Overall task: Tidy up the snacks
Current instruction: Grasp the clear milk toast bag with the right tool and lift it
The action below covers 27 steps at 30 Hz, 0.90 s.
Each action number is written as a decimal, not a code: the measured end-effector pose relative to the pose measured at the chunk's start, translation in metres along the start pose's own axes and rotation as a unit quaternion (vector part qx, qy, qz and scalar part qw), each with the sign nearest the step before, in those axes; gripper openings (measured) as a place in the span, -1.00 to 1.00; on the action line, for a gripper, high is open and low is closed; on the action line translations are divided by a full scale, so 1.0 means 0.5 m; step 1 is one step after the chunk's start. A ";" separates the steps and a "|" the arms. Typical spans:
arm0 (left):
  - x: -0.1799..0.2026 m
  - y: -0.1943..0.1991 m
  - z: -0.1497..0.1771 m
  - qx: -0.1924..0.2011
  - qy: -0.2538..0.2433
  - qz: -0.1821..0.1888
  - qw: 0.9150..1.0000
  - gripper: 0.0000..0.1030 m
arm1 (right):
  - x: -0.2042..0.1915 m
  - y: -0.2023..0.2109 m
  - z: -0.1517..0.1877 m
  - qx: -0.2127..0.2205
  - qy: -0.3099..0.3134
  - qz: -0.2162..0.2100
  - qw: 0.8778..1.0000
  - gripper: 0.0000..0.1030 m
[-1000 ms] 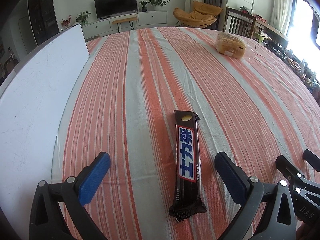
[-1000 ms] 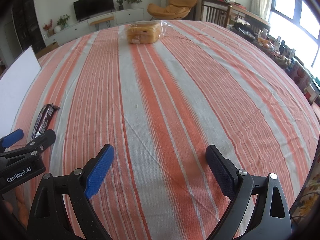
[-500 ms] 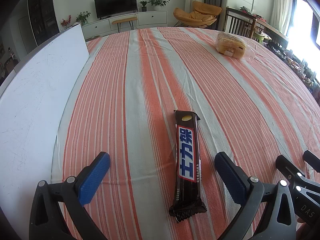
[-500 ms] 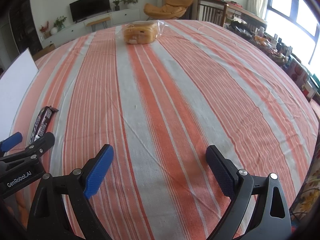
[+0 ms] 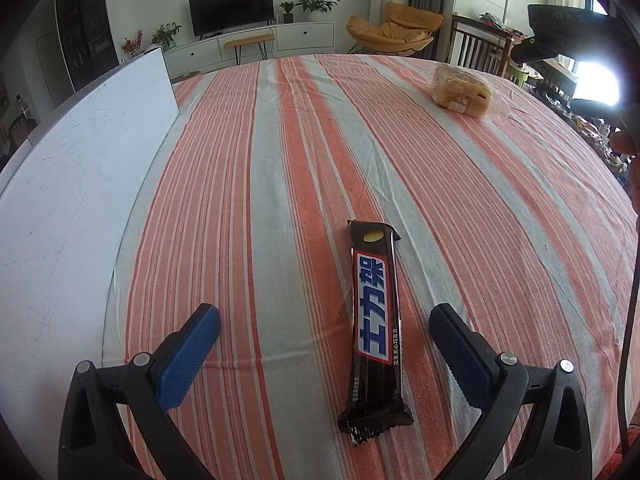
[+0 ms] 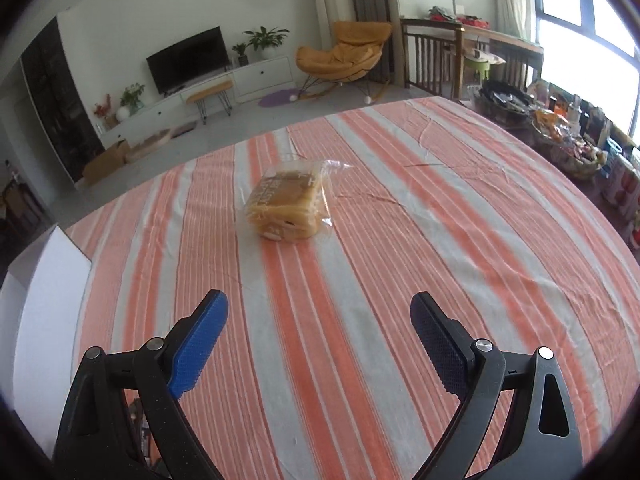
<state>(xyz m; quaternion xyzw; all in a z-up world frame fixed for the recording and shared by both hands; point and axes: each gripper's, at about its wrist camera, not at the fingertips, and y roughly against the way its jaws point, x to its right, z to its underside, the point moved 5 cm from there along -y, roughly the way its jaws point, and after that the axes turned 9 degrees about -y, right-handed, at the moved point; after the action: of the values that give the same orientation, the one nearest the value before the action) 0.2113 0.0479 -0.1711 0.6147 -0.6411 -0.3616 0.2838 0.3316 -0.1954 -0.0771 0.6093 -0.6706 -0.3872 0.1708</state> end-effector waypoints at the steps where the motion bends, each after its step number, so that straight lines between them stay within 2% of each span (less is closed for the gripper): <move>1: 0.000 0.000 0.000 0.000 0.000 0.000 1.000 1.00 | -0.010 -0.025 -0.023 -0.006 -0.003 0.001 1.000 0.83; 4: 0.000 0.000 0.000 0.000 0.000 0.000 1.000 1.00 | -0.048 -0.103 -0.067 -0.030 -0.004 0.001 1.000 0.83; 6: 0.000 0.000 0.000 0.000 0.000 0.000 1.000 1.00 | -0.071 -0.159 -0.078 -0.050 0.008 0.020 0.999 0.83; 9: -0.001 0.000 -0.001 0.000 0.000 0.001 1.000 1.00 | -0.081 -0.248 -0.067 -0.092 0.026 0.076 0.993 0.83; 11: -0.001 0.000 -0.001 0.000 0.000 0.001 1.000 1.00 | -0.075 -0.284 -0.053 -0.110 0.022 0.088 0.990 0.80; 12: 0.000 -0.001 0.000 0.000 0.000 0.001 1.000 1.00 | -0.068 -0.282 -0.050 -0.099 0.013 0.079 0.992 0.76; 14: -0.001 -0.001 0.000 0.000 0.000 0.001 1.000 1.00 | -0.058 -0.253 -0.047 -0.063 0.002 0.064 0.996 0.47; 17: -0.001 -0.001 0.000 0.000 0.000 0.001 1.000 1.00 | -0.041 -0.210 -0.027 -0.059 0.002 0.042 0.997 0.45; 21: -0.001 -0.001 0.000 0.001 0.000 0.001 1.000 1.00 | -0.018 -0.102 0.021 -0.058 0.011 0.015 0.998 0.45; 24: -0.001 -0.001 0.000 0.001 0.000 0.001 1.000 1.00 | -0.005 -0.001 0.091 -0.060 0.031 0.005 0.998 0.45; 27: -0.001 -0.001 0.000 0.001 0.000 0.001 1.000 1.00 | 0.007 0.086 0.191 -0.065 0.046 0.002 0.997 0.46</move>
<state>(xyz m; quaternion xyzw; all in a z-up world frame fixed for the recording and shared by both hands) 0.2116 0.0484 -0.1714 0.6142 -0.6419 -0.3605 0.2840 0.2346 -0.1705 -0.1081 0.6126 -0.6370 -0.4008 0.2415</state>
